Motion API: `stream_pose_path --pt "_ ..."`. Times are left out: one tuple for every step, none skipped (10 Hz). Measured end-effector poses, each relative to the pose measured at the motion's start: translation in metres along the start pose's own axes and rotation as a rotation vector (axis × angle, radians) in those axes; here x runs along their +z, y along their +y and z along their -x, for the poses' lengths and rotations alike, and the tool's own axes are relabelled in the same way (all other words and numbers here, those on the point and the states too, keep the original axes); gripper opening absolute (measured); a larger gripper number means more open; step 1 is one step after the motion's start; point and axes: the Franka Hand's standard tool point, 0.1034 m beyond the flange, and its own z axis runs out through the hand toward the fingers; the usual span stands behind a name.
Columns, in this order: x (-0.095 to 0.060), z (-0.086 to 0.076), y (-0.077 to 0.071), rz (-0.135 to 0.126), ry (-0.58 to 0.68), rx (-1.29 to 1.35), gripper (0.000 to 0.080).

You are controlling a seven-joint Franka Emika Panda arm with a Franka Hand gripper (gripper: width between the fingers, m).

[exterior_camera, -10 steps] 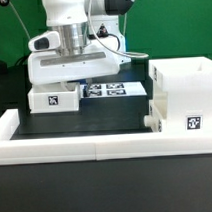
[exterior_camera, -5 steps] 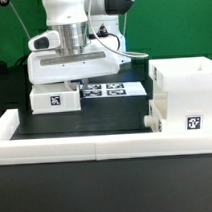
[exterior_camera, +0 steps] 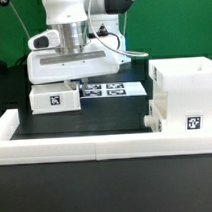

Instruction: Assemble drawer

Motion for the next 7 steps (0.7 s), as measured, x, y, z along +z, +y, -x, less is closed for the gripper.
stream_pose_path --pt "-0.014 -0.007 0.0 -0.007 -0.006 -0.023 0.0044" --pt "-0.023 -0.017 -0.002 -0.007 0.001 -0.05 0.0044" --pt "-0.026 -0.027 -0.008 -0.018 -0.004 -0.046 0.0044" --pt "-0.032 -0.042 -0.017 -0.024 0.003 -0.053 0.0044" --pt "-0.038 -0.058 -0.027 -0.022 0.023 -0.063 0.0044" --pt "-0.043 -0.073 -0.037 -0.028 0.027 -0.05 0.0044" --pt "-0.048 -0.089 -0.043 -0.027 0.044 -0.056 0.0044"
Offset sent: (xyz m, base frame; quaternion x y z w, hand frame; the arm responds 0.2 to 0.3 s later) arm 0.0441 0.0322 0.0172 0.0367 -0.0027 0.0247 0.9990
